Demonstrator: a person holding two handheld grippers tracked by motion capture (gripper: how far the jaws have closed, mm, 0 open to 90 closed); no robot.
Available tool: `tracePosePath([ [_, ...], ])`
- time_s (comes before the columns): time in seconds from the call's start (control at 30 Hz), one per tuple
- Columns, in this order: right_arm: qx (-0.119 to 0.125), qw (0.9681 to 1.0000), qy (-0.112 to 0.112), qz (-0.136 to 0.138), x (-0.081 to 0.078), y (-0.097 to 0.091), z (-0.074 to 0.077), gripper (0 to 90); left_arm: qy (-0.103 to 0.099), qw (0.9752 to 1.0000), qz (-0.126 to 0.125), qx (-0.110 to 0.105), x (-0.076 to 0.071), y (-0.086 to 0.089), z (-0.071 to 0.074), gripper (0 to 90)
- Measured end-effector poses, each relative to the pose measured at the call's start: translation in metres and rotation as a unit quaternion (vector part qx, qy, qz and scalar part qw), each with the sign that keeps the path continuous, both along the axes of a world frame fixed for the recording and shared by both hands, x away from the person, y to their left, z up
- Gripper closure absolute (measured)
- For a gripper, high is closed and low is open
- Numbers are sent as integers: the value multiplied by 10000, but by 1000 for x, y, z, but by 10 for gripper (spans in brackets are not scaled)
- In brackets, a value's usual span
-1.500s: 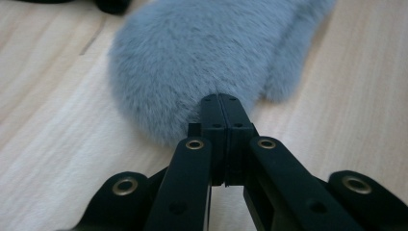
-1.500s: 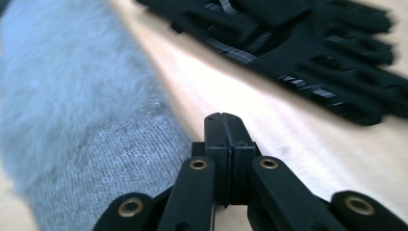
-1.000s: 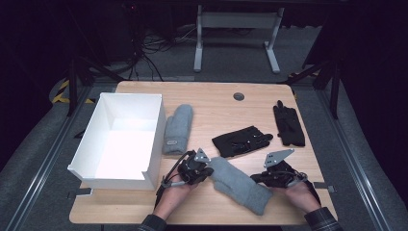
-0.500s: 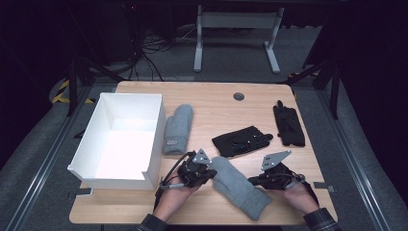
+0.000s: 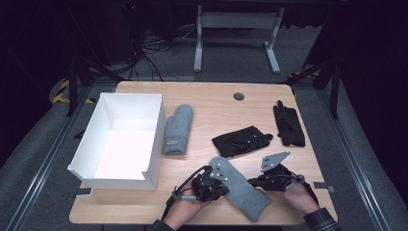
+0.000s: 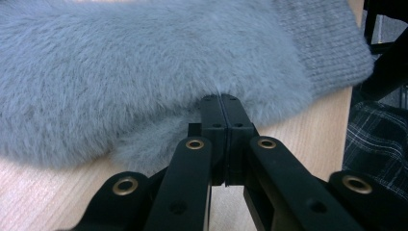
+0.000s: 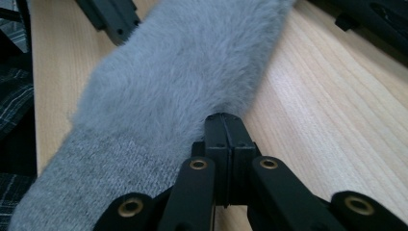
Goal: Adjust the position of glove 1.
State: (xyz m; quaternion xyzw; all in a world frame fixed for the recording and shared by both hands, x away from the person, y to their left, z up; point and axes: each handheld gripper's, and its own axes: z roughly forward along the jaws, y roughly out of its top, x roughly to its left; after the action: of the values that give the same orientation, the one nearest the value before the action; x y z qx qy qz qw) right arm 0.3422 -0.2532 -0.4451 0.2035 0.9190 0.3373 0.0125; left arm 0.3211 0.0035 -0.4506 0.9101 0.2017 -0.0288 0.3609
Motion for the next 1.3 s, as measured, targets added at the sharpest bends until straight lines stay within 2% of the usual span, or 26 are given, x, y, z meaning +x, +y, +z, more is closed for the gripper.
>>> tracePosePath([
  [0.3, -2, 9994, 82, 330, -11, 13, 0, 900, -9, 9999, 149, -79, 6, 8, 2, 900],
  [0.5, 18, 9972, 163, 724, -19, 28, -2, 900, -6, 9996, 237, -134, 12, 11, 4, 900],
  [0.63, 20, 9962, 160, 853, -22, 36, -2, 900, -35, 9994, 295, -150, 18, 7, 4, 900],
  [0.77, 58, 9962, 115, 864, -22, 42, -3, 900, -59, 9995, 305, -84, 27, 3, 4, 900],
  [0.87, 107, 9968, 41, 792, -21, 48, -4, 900, -40, 9994, 337, -39, 34, 1, 4, 900],
  [1.03, 154, 9978, -126, 635, -16, 56, -4, 900, -134, 9992, 374, 8, 47, -4, 4, 900],
  [1.2, 191, 9981, -255, 530, -11, 62, -5, 900, -159, 9991, 401, 41, 52, -8, 5, 900],
  [1.3, 212, 9981, -229, 535, -11, 62, -6, 900, -150, 9989, 445, 18, 52, -6, 4, 900],
])
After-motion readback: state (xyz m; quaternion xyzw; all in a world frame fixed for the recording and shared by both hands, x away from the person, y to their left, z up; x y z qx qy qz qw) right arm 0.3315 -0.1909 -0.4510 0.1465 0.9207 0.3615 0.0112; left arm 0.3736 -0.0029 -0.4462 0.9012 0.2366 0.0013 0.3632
